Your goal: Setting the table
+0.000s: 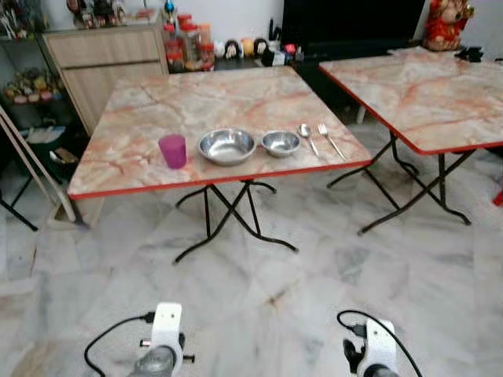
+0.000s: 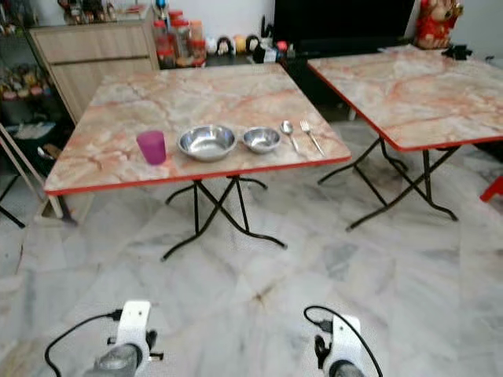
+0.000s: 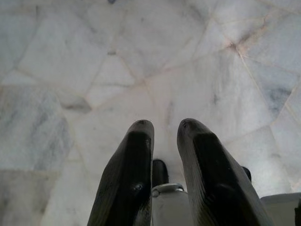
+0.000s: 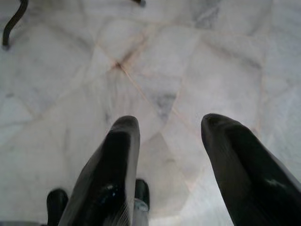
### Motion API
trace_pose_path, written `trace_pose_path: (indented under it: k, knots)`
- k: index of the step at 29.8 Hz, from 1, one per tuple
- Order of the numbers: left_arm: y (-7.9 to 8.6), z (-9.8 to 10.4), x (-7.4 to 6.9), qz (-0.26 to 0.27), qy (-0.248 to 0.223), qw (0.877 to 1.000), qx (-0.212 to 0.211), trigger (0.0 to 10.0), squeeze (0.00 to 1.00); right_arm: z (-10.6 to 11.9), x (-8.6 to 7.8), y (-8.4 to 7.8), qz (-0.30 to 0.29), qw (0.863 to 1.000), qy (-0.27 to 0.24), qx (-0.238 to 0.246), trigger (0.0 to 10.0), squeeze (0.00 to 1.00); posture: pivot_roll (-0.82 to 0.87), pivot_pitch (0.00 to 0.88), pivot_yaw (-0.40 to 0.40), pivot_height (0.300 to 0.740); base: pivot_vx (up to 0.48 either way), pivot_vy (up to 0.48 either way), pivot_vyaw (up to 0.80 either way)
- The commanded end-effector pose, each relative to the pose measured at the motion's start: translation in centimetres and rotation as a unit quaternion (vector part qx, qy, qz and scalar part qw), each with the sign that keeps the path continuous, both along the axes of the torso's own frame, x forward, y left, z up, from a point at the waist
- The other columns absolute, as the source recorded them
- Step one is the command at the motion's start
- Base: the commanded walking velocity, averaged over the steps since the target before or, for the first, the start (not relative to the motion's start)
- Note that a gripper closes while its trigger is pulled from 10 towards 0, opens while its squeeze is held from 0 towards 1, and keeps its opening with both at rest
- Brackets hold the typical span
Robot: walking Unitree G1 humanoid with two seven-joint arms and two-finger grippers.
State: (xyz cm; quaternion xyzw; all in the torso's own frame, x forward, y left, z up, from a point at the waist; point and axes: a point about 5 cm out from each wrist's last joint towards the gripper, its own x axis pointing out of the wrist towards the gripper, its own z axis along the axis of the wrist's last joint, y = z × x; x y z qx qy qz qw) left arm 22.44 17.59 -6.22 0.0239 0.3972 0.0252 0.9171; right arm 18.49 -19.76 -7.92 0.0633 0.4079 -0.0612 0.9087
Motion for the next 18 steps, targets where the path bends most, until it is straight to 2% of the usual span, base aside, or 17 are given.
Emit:
trace_pose_path:
  k: [1,3,7,11,18]
  knots:
    - [0.57,-0.06,-0.14,0.011,0.006,1.000,0.003,10.0,0.00,0.17,0.46,0.55,0.001,1.000,-0.009,0.008,10.0,0.00,-0.02,0.000,-0.025,0.728,0.000,0.000,0.00]
    - [0.57,-0.06,-0.15,0.011,0.005,1.000,0.004,10.0,0.00,0.20,0.52,0.55,0.000,1.000,-0.010,0.009,10.0,0.00,-0.02,0.000,-0.024,0.728,0.000,0.000,0.00]
    - [0.61,-0.09,-0.20,0.012,0.006,1.000,0.005,10.0,0.00,0.27,0.66,0.56,0.012,1.000,-0.011,0.001,10.0,0.00,-0.02,0.000,-0.025,0.728,0.302,0.000,0.00]
    - [0.62,-0.17,-0.33,0.013,0.009,1.000,0.005,10.0,0.00,0.31,0.69,0.52,0.013,1.000,-0.014,-0.002,10.0,0.00,-0.01,0.000,-0.028,0.728,0.317,0.000,0.80]
    - [0.56,-0.26,-0.46,0.013,0.011,1.000,0.002,10.0,0.00,0.29,0.64,0.43,0.001,1.000,-0.013,0.007,10.0,0.00,-0.01,0.000,-0.029,0.728,0.321,0.000,0.00]
